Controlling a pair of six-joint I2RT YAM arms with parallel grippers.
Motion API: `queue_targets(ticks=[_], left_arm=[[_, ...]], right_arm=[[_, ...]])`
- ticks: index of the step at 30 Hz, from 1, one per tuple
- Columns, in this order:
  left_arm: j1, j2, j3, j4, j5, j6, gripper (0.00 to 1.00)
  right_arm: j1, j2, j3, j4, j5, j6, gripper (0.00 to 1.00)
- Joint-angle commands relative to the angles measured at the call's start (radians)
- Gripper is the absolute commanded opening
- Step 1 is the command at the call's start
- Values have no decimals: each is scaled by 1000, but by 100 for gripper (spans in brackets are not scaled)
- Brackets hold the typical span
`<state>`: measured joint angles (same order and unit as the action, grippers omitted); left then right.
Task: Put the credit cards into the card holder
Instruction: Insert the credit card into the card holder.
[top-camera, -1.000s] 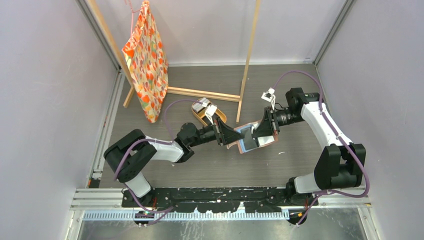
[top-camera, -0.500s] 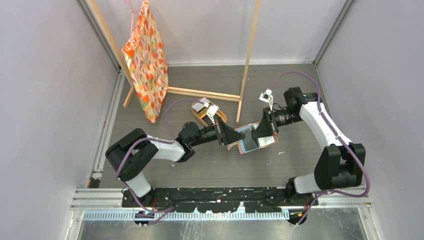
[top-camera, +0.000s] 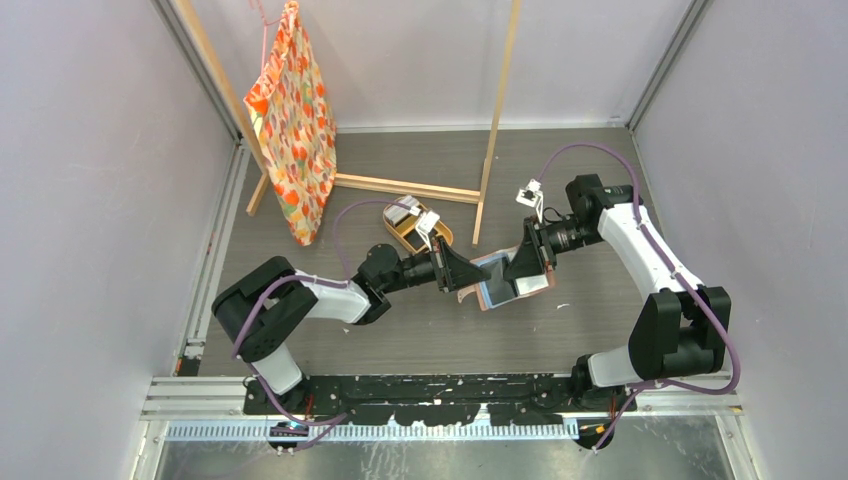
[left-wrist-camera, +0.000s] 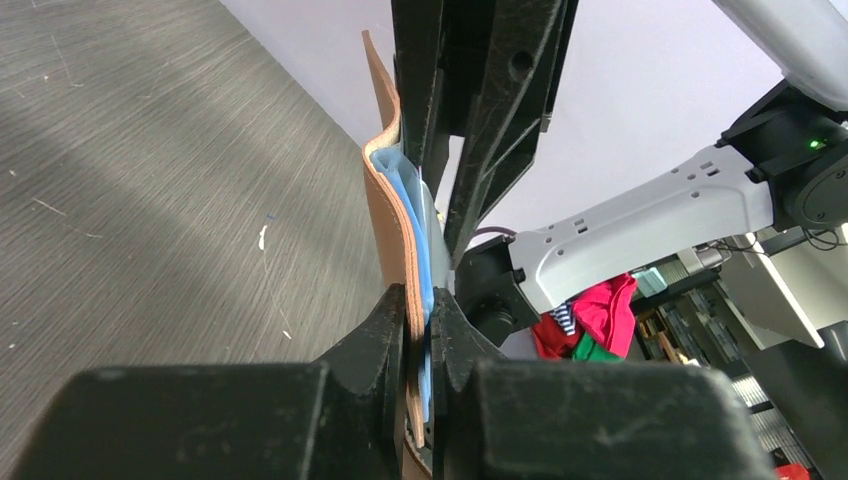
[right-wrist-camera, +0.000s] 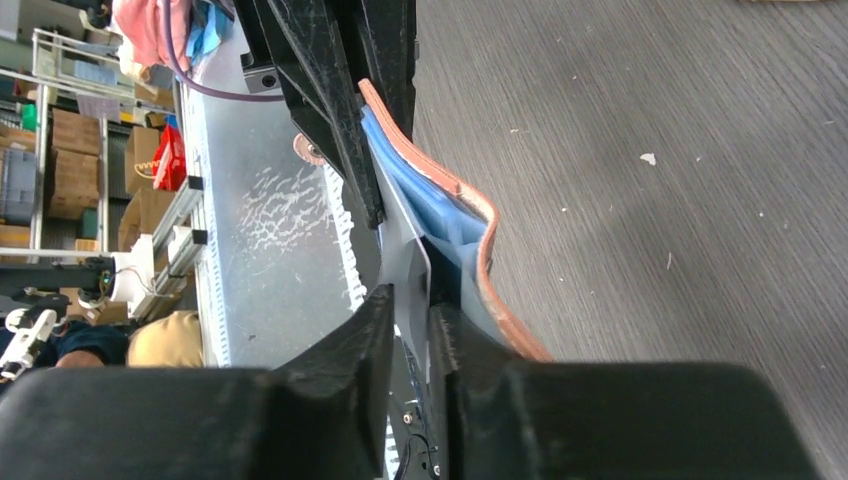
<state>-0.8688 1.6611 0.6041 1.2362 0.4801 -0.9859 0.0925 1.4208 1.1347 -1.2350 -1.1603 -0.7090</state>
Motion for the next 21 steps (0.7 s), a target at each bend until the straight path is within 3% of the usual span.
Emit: queue_targets(ticks=[1,5,13,14,17,21], left_arm=[[-12,-40,4,39,6,38,2],[-12,-60,-16,-23,1,61,2],[-10,-44,-23,-102,-7,44,2],[-11,-36,-20,-103,-7,32,2],[-11,-11,-14,-93,-11,8,2],[-10,9,-11,-77,-21,-5,2]], right_arm=[[-17,-30,44,-25,15,-41,31],[-40,-84,35,-18,35,-44,43],[-64,-112,10,44,54,5,43],[-63,-110,-5,81,64,56,41],[-46,-102,-48,211,134,201,19],[13,-69,-65,285,242,280,8]])
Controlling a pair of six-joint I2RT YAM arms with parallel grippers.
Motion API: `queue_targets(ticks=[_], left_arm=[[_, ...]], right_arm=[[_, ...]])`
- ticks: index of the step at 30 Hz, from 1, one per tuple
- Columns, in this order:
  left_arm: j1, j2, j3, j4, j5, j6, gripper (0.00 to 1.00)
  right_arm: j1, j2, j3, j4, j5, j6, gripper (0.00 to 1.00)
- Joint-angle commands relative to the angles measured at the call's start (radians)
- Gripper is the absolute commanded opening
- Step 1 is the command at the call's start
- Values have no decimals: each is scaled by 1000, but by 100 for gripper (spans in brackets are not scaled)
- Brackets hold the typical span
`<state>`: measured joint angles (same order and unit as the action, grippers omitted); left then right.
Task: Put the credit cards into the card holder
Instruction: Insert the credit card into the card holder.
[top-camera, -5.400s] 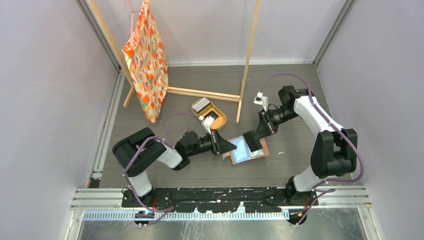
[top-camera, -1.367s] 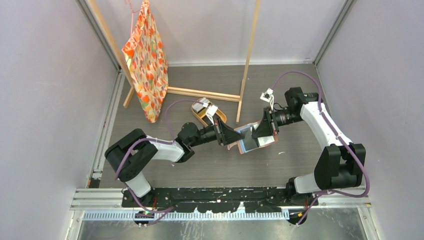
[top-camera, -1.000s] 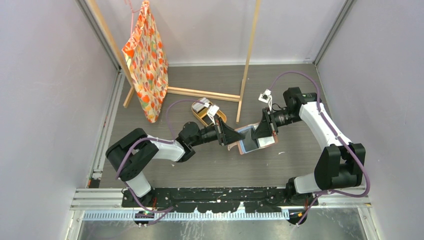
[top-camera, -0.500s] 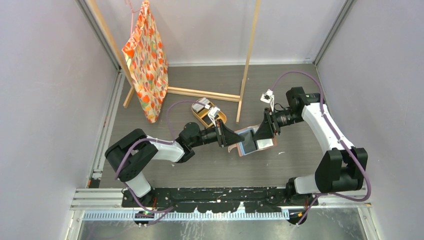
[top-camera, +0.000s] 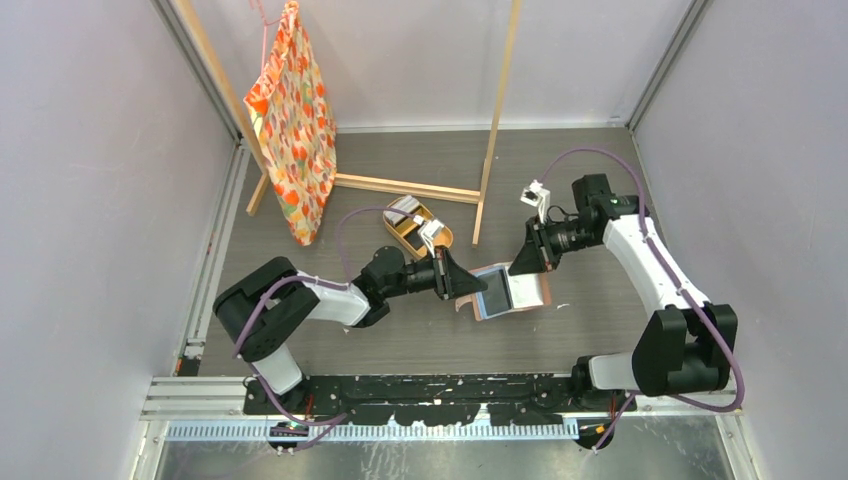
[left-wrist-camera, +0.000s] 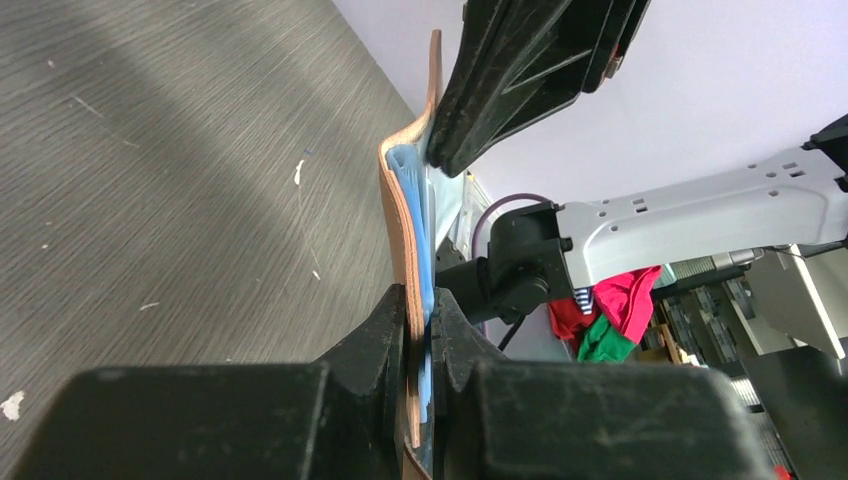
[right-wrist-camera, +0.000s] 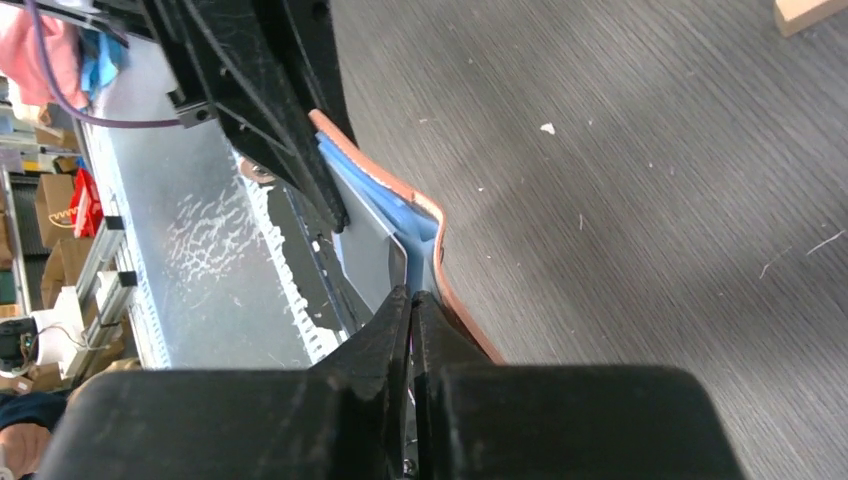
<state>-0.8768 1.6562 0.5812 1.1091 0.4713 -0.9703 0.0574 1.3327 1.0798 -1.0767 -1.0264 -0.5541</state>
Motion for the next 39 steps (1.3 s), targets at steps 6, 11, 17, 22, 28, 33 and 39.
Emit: queue_targets(ticks=[6,11,17,22,28,33,39], left_arm=[[-2,22,12,51,-20,-27,2],[-2,33,14,52,-19,-34,2],[-2,51,-1,11,-42,-63,3],[-3,42,-14,-197,-88,-103,6],[-3,44,32,-437,-139,-103,20],[-1,19,55,-519,-179,-78,34],[2,-167,84,-801,-301,86,49]], right_arm=[[111,72,-8,141,193,139,5],[139,99,8,105,152,108,5],[107,78,31,84,181,97,6],[50,57,26,13,128,6,20],[125,170,23,25,170,28,19],[181,300,39,65,258,114,15],[221,370,44,101,312,156,15]])
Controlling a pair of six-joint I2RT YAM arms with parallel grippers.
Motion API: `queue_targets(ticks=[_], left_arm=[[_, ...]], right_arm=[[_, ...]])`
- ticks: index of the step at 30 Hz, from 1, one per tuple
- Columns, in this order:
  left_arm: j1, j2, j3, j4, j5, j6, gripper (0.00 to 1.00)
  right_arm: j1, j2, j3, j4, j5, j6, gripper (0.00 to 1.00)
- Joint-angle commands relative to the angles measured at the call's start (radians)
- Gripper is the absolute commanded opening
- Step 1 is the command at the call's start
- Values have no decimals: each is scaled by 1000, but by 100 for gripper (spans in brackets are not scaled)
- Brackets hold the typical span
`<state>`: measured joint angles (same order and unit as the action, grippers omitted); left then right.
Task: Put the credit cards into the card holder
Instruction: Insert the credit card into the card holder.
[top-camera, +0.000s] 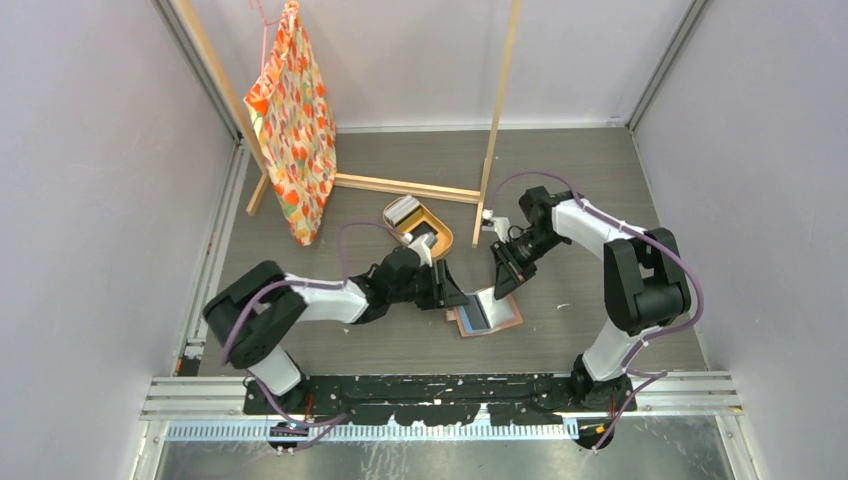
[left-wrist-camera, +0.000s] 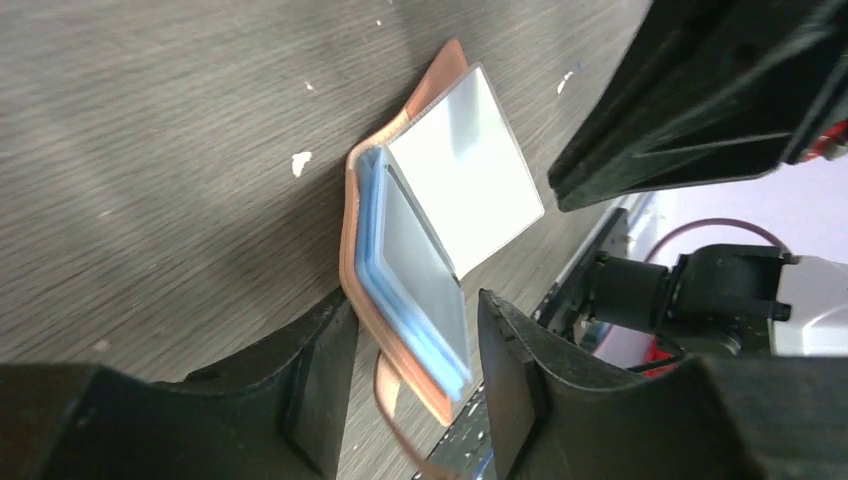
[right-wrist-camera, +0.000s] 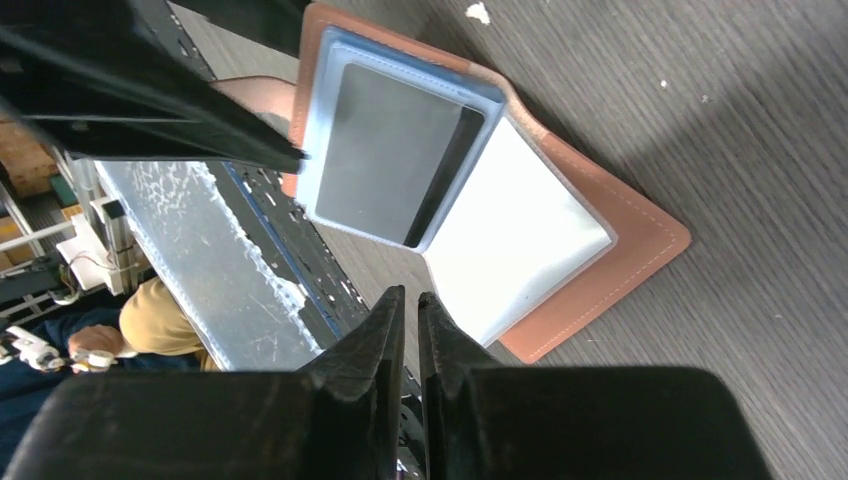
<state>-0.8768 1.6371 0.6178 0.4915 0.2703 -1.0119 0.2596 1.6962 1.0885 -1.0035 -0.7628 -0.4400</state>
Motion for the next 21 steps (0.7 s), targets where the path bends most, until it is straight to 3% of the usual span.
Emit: queue_targets(ticks=[1,5,7,10,14,17,21], left_arm=[[2,-194,48,-242,-131,167,50],[1,-424,34,-423,-229,330,53],[2,-537,-13,-435,-261,360,61],[5,-691,-135,-319,-327,329,98],[24,-810,-230,-217,-302,225,99],[22,-820,-180,-373,-261,149,89],[-39,-731,-165,-345,-216,21,72]], right_arm=[[25,14,38,27,54,40,15],[42,20,58,-4,68,0,15],[43,-7,56,-11,57,-21,15],[47,-70,45,-20,0,-88,14],[64,-213,-9,18,-51,-183,13],[80,-332,-123,57,-136,-344,13],[107,-389,-233,27,-165,-660,9]])
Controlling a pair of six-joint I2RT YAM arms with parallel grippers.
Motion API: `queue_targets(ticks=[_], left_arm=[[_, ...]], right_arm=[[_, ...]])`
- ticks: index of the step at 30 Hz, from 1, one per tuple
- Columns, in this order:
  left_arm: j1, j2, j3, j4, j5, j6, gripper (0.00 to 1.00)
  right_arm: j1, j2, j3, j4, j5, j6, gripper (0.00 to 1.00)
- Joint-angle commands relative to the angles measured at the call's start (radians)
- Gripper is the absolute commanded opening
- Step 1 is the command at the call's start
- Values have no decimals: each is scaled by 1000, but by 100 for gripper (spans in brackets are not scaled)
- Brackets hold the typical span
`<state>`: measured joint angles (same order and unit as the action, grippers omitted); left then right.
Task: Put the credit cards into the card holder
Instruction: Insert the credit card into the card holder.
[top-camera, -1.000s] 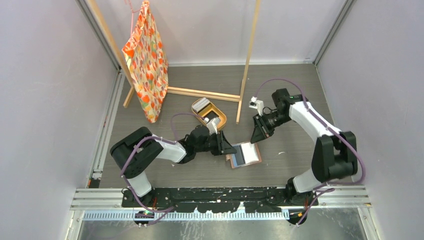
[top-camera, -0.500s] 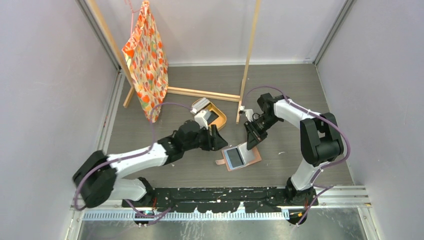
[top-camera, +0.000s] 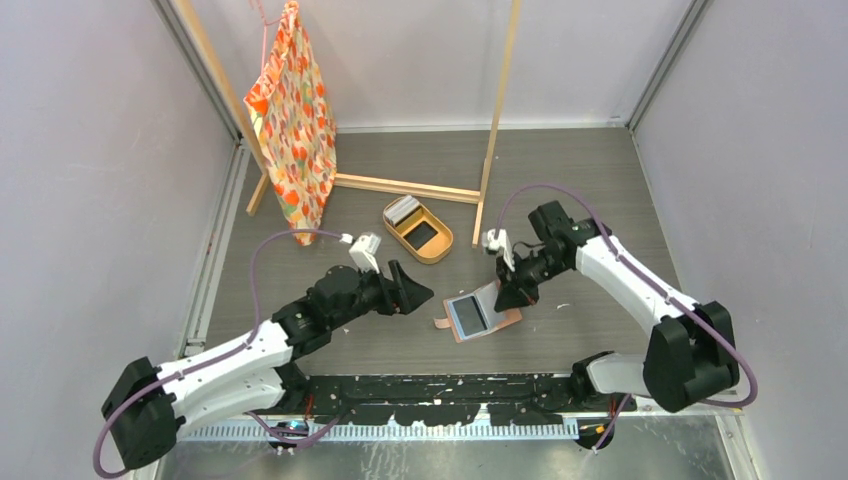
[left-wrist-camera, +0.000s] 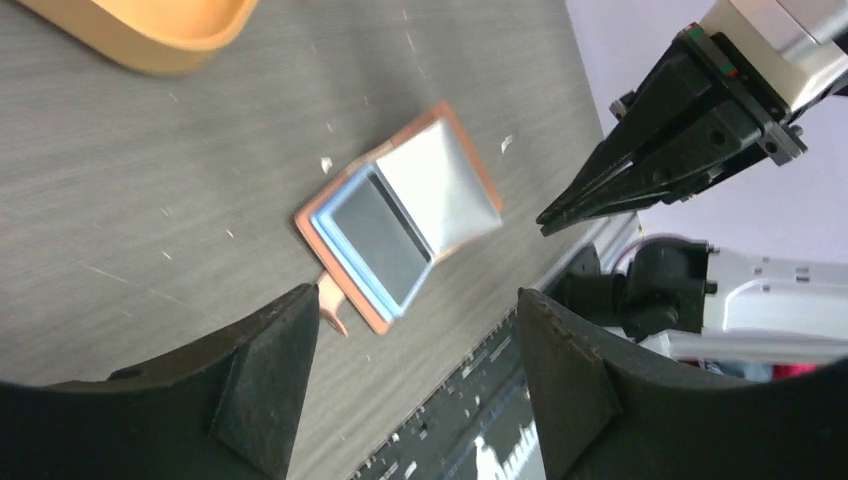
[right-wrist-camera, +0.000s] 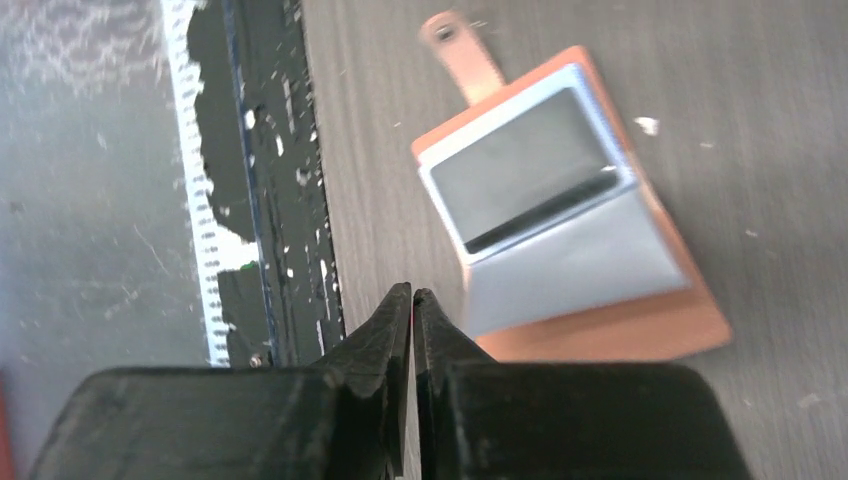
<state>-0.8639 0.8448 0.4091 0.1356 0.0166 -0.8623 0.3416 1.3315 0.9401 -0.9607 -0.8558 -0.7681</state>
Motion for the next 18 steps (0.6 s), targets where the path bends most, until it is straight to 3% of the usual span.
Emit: queue_targets(ticks=[1,4,11,18], left_arm=[[-86,93,47,32,15,-141,67],[-174,207,88,63,-85,-155,55],[-194,449,164,146,-121,-196,34],[-195,608,184,201,-100,-267,30]], right_arm=[[32,-17,-87,2,-49,-331,6],[70,27,-77,80,70,-235,1],[148,100,-88,215,277,-104,1],[186,203,-45,191,357,-63,1]])
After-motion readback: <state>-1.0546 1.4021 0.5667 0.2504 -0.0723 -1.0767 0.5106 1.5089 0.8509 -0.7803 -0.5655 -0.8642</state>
